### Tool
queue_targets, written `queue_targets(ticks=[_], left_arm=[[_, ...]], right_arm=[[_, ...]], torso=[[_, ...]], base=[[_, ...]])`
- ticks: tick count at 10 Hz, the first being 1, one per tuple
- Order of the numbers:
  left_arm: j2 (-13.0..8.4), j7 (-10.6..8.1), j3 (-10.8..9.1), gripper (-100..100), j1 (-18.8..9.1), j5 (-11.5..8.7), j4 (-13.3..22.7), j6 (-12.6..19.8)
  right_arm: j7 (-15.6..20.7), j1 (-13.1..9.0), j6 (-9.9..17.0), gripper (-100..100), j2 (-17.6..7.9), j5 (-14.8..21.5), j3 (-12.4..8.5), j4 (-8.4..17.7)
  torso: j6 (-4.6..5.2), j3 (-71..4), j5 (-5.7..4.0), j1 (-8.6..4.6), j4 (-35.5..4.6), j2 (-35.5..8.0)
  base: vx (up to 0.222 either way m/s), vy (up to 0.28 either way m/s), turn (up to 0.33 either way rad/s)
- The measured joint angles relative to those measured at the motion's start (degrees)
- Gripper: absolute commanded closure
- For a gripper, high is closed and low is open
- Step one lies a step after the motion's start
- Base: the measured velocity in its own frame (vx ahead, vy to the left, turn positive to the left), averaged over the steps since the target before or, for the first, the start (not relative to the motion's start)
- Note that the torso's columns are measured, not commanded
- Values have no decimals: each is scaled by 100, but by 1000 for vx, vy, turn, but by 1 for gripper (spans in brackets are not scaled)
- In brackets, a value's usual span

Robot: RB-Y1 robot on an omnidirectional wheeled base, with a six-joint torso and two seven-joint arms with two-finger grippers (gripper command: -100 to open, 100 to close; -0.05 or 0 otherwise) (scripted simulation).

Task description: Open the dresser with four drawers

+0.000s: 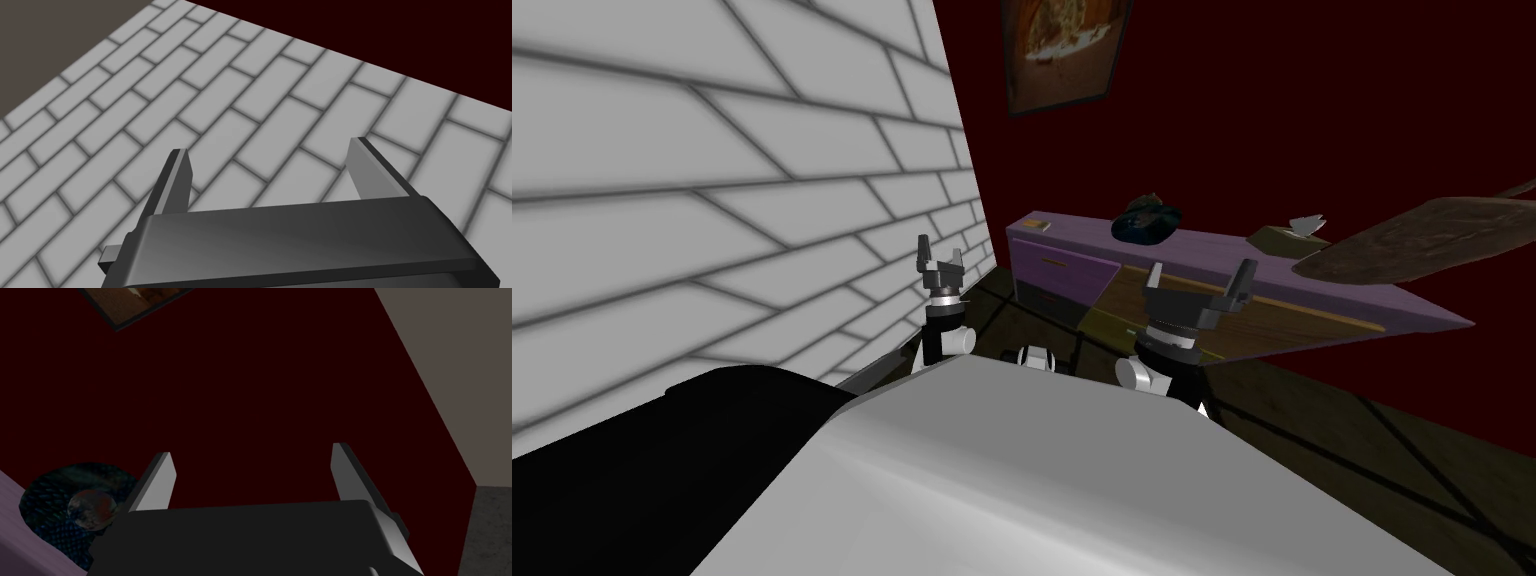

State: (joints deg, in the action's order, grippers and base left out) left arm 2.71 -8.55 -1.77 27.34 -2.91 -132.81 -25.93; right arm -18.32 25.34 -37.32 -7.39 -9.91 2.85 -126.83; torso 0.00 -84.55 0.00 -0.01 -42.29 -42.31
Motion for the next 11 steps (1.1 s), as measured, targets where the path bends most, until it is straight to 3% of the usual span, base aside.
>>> queue_targets(ticks=[11], left_arm=[[0, 0, 0, 0, 0, 0, 0, 0]], right_arm=[[-1655, -258, -81, -100, -129, -738, -83, 693]], torso=[[2, -3, 1, 1, 1, 4]], base=[[36, 39, 46]])
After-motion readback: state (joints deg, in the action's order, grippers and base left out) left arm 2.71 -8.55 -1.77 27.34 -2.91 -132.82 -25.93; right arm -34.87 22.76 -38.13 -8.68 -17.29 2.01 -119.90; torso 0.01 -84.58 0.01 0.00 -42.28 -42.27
